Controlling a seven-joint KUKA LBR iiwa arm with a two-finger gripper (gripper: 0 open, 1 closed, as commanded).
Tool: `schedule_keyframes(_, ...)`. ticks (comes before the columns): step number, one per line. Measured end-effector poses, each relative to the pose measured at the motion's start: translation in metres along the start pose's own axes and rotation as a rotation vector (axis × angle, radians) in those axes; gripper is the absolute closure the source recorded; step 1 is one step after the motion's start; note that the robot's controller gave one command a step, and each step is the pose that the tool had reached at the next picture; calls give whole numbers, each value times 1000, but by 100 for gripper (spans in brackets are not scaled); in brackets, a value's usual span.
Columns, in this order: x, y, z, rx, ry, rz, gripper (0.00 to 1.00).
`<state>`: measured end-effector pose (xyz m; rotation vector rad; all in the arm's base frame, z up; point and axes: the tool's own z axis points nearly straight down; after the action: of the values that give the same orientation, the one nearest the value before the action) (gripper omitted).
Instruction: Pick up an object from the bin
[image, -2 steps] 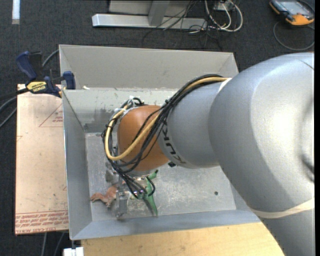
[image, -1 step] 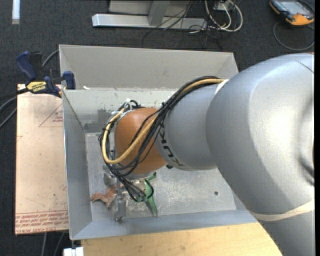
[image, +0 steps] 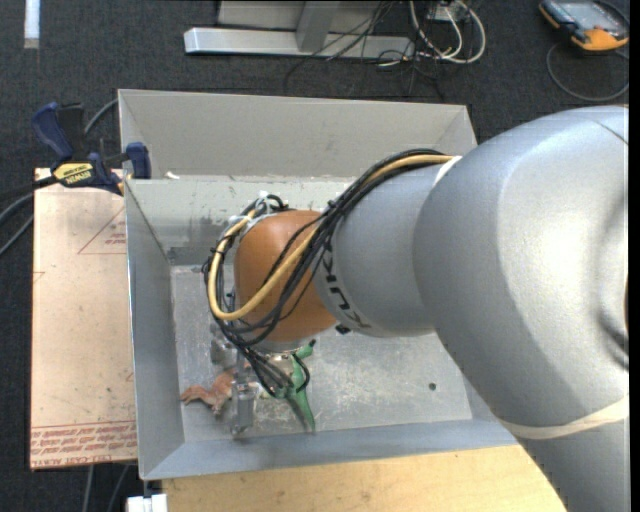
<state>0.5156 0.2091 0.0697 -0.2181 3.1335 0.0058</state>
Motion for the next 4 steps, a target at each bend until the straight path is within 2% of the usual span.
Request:
schedule_keyframes(1,5,6,1,0,7,-28,100)
schedule_keyframes(4,6,6,-11,0,9,-27,100)
